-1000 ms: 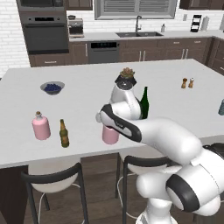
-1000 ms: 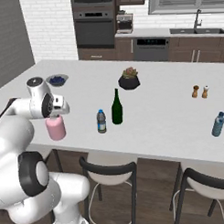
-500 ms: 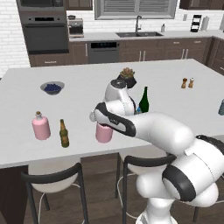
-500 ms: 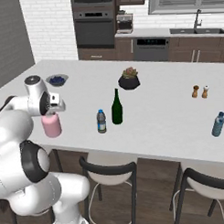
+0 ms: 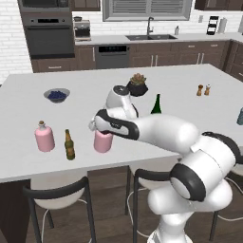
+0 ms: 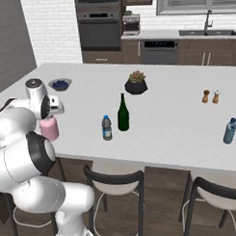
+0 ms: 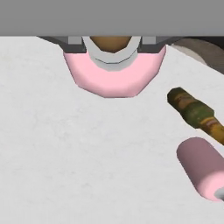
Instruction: Move the plastic bottles in the middle to the plastics group, and the glass bottles in the middle to the glass group.
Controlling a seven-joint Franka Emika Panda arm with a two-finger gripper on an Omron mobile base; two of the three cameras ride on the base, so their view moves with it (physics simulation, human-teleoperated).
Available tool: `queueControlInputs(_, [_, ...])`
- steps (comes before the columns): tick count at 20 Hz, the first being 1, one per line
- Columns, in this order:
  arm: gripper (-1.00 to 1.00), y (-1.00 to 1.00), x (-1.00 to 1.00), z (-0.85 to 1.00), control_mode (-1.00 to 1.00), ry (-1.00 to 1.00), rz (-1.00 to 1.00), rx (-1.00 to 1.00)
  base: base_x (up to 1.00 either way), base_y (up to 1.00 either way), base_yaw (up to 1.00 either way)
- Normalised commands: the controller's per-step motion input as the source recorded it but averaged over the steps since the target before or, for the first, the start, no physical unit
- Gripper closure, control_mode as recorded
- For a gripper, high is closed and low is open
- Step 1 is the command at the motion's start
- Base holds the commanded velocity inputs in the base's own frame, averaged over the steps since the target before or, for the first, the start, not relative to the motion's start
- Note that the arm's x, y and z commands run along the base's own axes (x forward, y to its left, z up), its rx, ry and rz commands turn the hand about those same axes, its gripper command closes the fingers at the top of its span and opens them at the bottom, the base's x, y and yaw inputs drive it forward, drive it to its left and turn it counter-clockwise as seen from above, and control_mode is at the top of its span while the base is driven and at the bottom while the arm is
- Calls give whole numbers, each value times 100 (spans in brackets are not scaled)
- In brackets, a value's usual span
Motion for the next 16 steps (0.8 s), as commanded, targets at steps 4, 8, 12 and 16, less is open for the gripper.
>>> queueControlInputs(4, [100,30,0,0,-100,0,6,0,0,0,0])
queueControlInputs(8, [100,29,0,0,-100,-2,1,0,0,0,0])
queueControlInputs(12, [100,23,2,0,-100,-3,0,0,0,0,0])
queueControlInputs(16, [100,8,20,0,-100,-3,1,0,0,0,0])
